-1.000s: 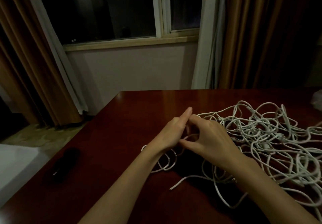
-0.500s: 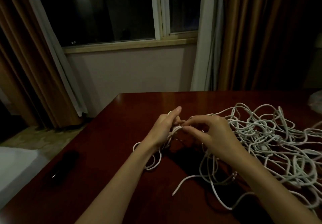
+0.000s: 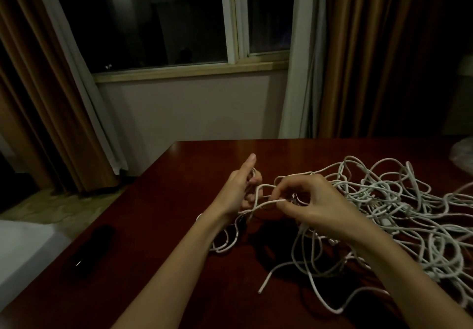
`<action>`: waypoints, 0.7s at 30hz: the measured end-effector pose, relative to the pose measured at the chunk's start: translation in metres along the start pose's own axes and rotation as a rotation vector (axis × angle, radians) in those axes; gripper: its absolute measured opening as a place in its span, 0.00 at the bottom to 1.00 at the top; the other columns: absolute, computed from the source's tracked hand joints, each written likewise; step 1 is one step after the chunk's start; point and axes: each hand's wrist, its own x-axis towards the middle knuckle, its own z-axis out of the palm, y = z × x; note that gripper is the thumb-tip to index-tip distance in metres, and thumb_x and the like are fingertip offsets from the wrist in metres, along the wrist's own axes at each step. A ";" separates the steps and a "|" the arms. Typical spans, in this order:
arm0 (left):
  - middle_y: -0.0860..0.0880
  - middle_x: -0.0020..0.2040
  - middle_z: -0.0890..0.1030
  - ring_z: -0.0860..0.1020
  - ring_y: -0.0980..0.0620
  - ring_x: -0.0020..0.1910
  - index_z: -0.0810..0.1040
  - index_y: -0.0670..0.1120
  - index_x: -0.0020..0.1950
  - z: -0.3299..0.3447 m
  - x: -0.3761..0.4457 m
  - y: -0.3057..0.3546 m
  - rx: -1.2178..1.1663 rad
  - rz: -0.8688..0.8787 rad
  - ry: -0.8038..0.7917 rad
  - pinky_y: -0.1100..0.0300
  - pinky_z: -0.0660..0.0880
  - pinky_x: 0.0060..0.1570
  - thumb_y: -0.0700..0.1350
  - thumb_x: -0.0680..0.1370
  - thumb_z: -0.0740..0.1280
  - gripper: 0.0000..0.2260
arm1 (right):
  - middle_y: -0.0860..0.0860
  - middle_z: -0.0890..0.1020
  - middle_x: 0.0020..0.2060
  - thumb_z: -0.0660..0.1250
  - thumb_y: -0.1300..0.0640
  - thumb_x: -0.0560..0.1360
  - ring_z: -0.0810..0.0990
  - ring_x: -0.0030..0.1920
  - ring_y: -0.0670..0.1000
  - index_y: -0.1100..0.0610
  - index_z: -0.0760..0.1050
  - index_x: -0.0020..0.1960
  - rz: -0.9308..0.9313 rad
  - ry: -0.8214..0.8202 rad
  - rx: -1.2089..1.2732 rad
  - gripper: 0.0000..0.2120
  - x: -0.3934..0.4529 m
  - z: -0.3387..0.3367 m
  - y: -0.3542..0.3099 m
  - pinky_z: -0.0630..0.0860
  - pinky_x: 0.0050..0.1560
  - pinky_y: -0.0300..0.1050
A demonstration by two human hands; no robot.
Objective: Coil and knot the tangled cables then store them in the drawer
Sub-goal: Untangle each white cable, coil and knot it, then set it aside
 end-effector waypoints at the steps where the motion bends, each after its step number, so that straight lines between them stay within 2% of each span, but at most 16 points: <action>1: 0.51 0.23 0.63 0.59 0.58 0.19 0.60 0.47 0.32 -0.001 0.001 0.001 -0.055 0.012 0.009 0.69 0.57 0.20 0.60 0.80 0.53 0.22 | 0.42 0.82 0.38 0.70 0.56 0.74 0.80 0.43 0.41 0.48 0.82 0.45 -0.005 0.020 -0.011 0.04 0.000 -0.001 0.000 0.75 0.44 0.35; 4: 0.50 0.23 0.62 0.57 0.58 0.18 0.60 0.46 0.31 -0.002 0.000 0.006 -0.176 0.094 0.057 0.69 0.55 0.18 0.59 0.78 0.55 0.21 | 0.43 0.82 0.39 0.70 0.53 0.74 0.79 0.41 0.42 0.48 0.83 0.47 -0.081 0.183 -0.053 0.04 0.002 0.000 -0.002 0.76 0.42 0.36; 7: 0.51 0.25 0.65 0.61 0.58 0.20 0.62 0.47 0.31 0.000 0.000 0.007 -0.085 0.161 0.067 0.70 0.58 0.20 0.59 0.80 0.54 0.22 | 0.43 0.80 0.40 0.70 0.55 0.72 0.78 0.40 0.44 0.49 0.83 0.49 -0.195 0.278 -0.076 0.06 0.003 0.005 -0.006 0.74 0.41 0.33; 10: 0.48 0.29 0.71 0.69 0.52 0.28 0.70 0.49 0.30 0.009 -0.004 0.006 0.016 0.154 -0.047 0.65 0.66 0.33 0.64 0.79 0.53 0.26 | 0.43 0.81 0.41 0.69 0.53 0.72 0.80 0.41 0.43 0.50 0.83 0.50 -0.249 0.303 -0.042 0.08 0.002 0.008 -0.009 0.76 0.42 0.33; 12: 0.45 0.33 0.77 0.76 0.47 0.34 0.77 0.48 0.34 0.015 -0.007 0.003 0.057 0.097 -0.123 0.62 0.70 0.41 0.67 0.77 0.51 0.28 | 0.43 0.82 0.41 0.72 0.59 0.71 0.81 0.43 0.41 0.53 0.83 0.50 -0.267 0.343 -0.036 0.08 0.002 0.011 -0.009 0.76 0.43 0.30; 13: 0.46 0.31 0.77 0.76 0.48 0.31 0.79 0.49 0.36 0.018 -0.008 0.001 0.055 0.058 -0.164 0.64 0.70 0.38 0.68 0.77 0.50 0.29 | 0.42 0.82 0.41 0.73 0.62 0.71 0.81 0.44 0.40 0.54 0.82 0.49 -0.267 0.367 -0.039 0.08 0.002 0.012 -0.009 0.75 0.44 0.29; 15: 0.52 0.23 0.70 0.66 0.57 0.20 0.77 0.48 0.38 0.024 -0.011 0.001 -0.025 0.005 -0.274 0.69 0.63 0.24 0.67 0.78 0.49 0.28 | 0.40 0.81 0.40 0.73 0.64 0.71 0.81 0.45 0.37 0.53 0.79 0.48 -0.234 0.404 -0.024 0.10 0.001 0.014 -0.010 0.74 0.44 0.27; 16: 0.53 0.21 0.67 0.62 0.60 0.18 0.75 0.47 0.39 0.026 -0.012 0.002 -0.077 -0.010 -0.314 0.70 0.58 0.20 0.65 0.79 0.49 0.26 | 0.40 0.80 0.39 0.73 0.64 0.71 0.80 0.44 0.37 0.52 0.77 0.47 -0.201 0.421 -0.011 0.10 0.000 0.015 -0.010 0.75 0.43 0.27; 19: 0.56 0.20 0.65 0.58 0.61 0.17 0.76 0.49 0.41 0.022 -0.011 0.003 -0.183 -0.042 -0.392 0.71 0.54 0.18 0.60 0.80 0.54 0.19 | 0.44 0.78 0.38 0.72 0.63 0.70 0.79 0.41 0.39 0.54 0.75 0.42 -0.078 0.447 -0.011 0.08 0.002 0.017 -0.009 0.74 0.39 0.30; 21: 0.57 0.21 0.63 0.58 0.61 0.17 0.78 0.52 0.36 0.019 -0.012 0.004 -0.240 -0.087 -0.451 0.70 0.52 0.19 0.59 0.78 0.57 0.18 | 0.46 0.79 0.37 0.72 0.63 0.70 0.78 0.36 0.39 0.56 0.75 0.38 0.050 0.410 0.079 0.07 0.005 0.014 -0.006 0.73 0.34 0.31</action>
